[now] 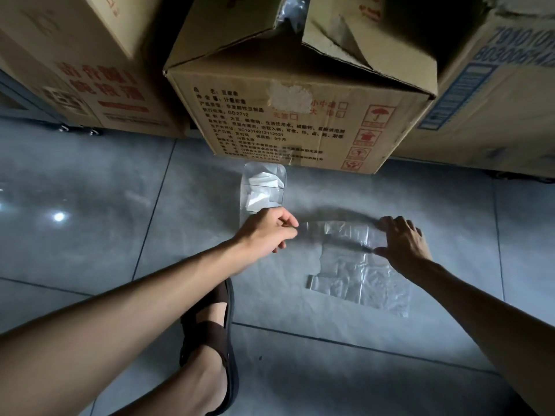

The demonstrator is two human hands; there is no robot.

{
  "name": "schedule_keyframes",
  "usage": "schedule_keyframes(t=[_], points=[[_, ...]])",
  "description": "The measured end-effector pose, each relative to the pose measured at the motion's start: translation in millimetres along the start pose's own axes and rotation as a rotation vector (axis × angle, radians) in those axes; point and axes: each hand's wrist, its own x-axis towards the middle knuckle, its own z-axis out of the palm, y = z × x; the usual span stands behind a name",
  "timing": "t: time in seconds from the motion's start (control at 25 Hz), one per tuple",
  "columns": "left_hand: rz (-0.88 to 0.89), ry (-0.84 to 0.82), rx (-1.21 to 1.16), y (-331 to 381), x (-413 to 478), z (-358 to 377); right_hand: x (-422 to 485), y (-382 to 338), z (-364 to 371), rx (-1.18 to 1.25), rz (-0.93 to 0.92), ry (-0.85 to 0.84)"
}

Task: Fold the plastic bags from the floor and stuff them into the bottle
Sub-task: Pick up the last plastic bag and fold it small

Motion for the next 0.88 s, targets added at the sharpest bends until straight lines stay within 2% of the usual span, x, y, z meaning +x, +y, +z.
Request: schedule_keyframes(t=[0.2, 0.28, 0.36, 0.44, 0.56, 0.68, 0.76, 0.88], points=[[-0.082, -0.059, -0.054, 7.0, -7.1, 12.2, -14.7, 1.7, 5.6, 0.057, -0.014, -0.093], [-0.107, -0.069, -0.069, 13.7, -15.2, 13.4, -28.2, -2.9, 0.7, 0.167, 0.002, -0.163], [-0.110, -0.068, -0.078, 20.7, -24.7, 11.6, -44.6, -15.2, -21.3, 0.430, 0.084, -0.253], [-0.111, -0.055, -0.103, 31.3, -38.7, 8.0, -65.6, -31.8, -58.1, 0.797, 0.169, -0.329], [-0.146, -0.033, -0.196, 58.4, -69.5, 4.0, -102.6, -58.1, -133.5, 1.249, 0.111, -0.345], [-0.225, 0.003, -0.457, 94.7, -107.5, 1.3, -144.0, -81.5, -214.5, 1.565, 0.045, -0.322], [-0.258, -0.032, -0.697, 121.1, -135.5, -1.0, -172.1, -93.3, -261.7, 1.734, 0.065, -0.313], [-0.163, -0.118, -1.010, 162.1, -190.5, -3.6, -225.4, -100.2, -323.0, 1.860, 0.068, -0.241]])
